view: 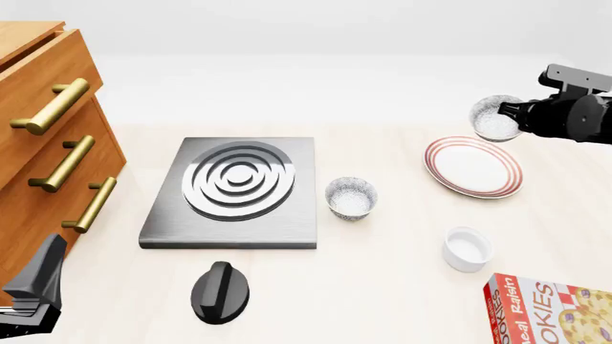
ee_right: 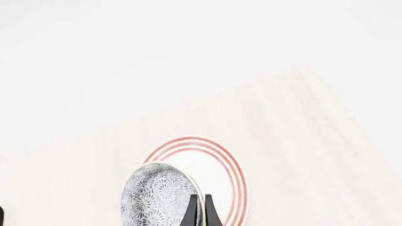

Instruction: Pick the akita bowl next to the plate and place it on the plate.

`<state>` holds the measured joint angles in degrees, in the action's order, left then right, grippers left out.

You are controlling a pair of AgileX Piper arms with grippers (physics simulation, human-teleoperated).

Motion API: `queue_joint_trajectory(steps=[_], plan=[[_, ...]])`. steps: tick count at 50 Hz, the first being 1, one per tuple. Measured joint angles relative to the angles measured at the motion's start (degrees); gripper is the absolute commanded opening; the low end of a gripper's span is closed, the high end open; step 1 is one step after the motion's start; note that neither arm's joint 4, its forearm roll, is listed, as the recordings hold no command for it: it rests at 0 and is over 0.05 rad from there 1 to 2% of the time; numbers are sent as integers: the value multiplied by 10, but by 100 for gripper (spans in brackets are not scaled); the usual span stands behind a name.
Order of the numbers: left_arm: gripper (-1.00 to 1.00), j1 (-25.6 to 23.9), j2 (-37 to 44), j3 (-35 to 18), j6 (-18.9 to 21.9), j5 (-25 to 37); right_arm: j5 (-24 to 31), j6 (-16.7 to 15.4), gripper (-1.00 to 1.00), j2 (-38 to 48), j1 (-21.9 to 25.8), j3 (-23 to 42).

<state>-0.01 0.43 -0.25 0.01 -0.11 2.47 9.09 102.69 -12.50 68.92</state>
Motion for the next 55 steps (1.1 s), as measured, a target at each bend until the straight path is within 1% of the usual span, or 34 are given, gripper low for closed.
queue_joint_trajectory(steps=[33,55], plan=[[100,0,0,0,0,0,-25,5,-100,55,-11,12],[100,0,0,0,0,0,-47,21,-100,77,0,4]])
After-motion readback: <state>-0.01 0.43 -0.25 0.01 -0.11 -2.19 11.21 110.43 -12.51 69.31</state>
